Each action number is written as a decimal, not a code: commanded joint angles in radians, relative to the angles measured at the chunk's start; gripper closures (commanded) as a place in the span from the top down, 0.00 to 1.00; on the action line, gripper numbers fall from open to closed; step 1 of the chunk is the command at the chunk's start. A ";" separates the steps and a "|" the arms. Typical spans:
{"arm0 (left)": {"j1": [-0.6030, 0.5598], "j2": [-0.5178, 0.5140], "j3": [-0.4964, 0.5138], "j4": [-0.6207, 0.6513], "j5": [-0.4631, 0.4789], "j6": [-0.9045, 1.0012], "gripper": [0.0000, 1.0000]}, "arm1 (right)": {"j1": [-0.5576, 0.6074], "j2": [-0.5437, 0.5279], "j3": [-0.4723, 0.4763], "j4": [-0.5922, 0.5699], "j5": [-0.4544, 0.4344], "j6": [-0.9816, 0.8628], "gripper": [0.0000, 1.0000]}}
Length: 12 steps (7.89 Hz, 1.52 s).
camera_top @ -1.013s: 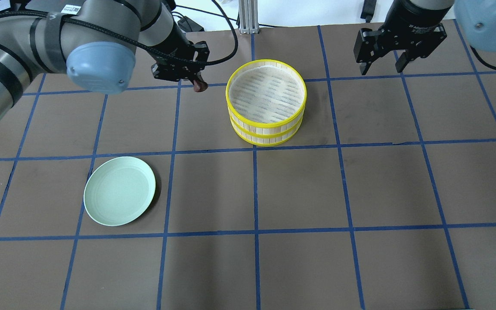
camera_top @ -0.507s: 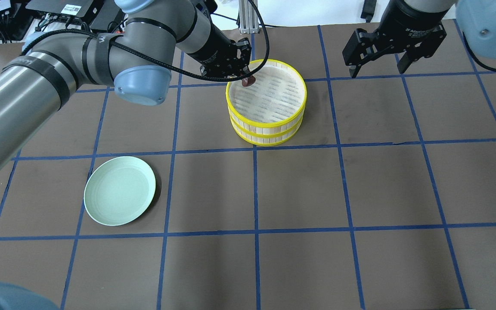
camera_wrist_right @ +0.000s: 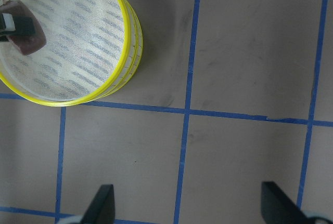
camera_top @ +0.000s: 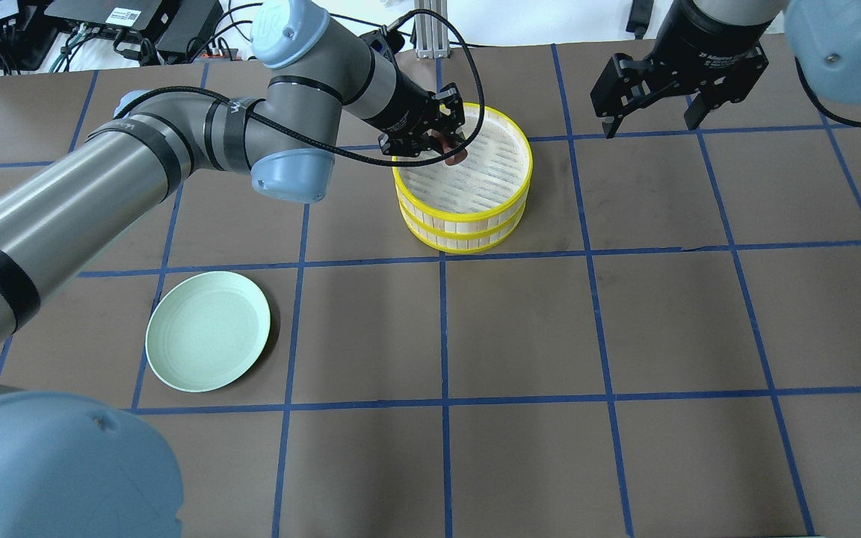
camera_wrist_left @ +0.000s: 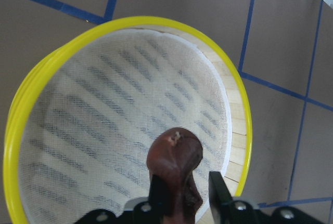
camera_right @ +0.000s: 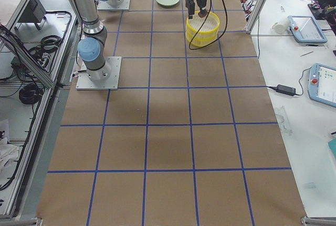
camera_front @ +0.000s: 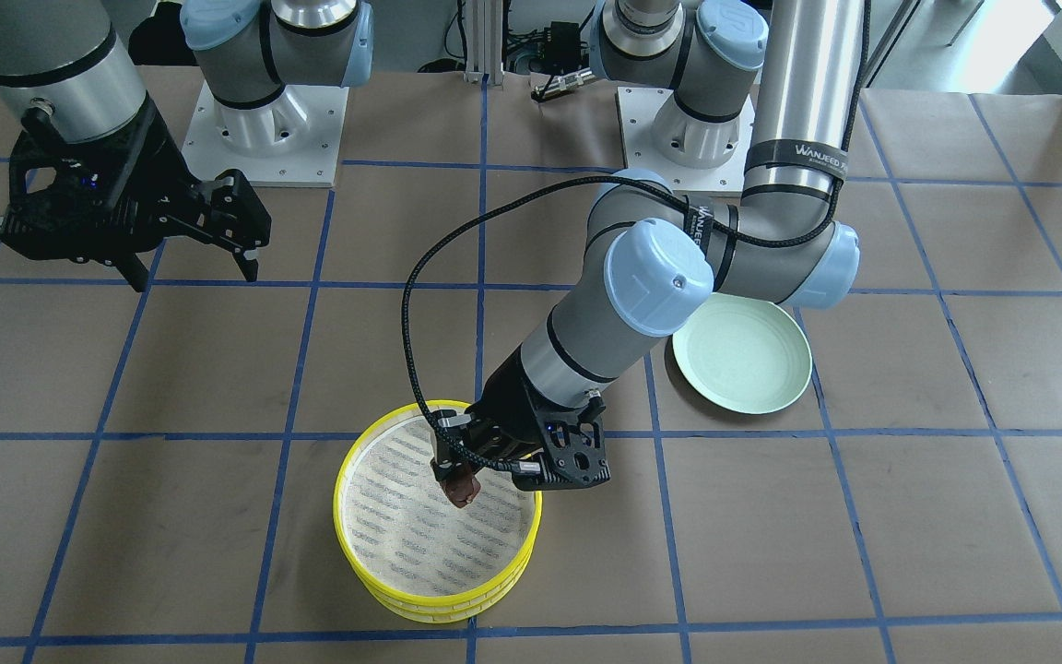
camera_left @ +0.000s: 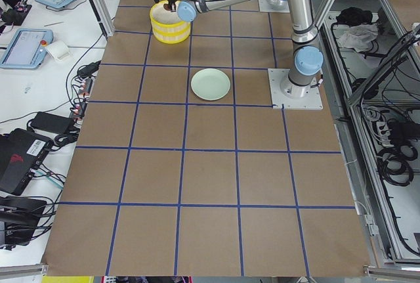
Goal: Place buns in different layers of steamer
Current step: 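Lower the dark brown bun into the top tier and open the left gripper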
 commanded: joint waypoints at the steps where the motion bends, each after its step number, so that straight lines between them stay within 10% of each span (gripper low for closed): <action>1: -0.013 -0.013 -0.001 0.020 -0.045 -0.090 0.65 | -0.003 0.001 0.002 -0.002 0.002 -0.001 1.00; 4: -0.032 -0.007 0.005 0.022 -0.019 -0.116 1.00 | -0.003 0.002 0.002 -0.004 0.002 -0.001 1.00; 12: 0.195 0.341 0.016 -0.611 0.401 0.285 1.00 | -0.004 0.001 0.002 -0.004 0.001 0.007 1.00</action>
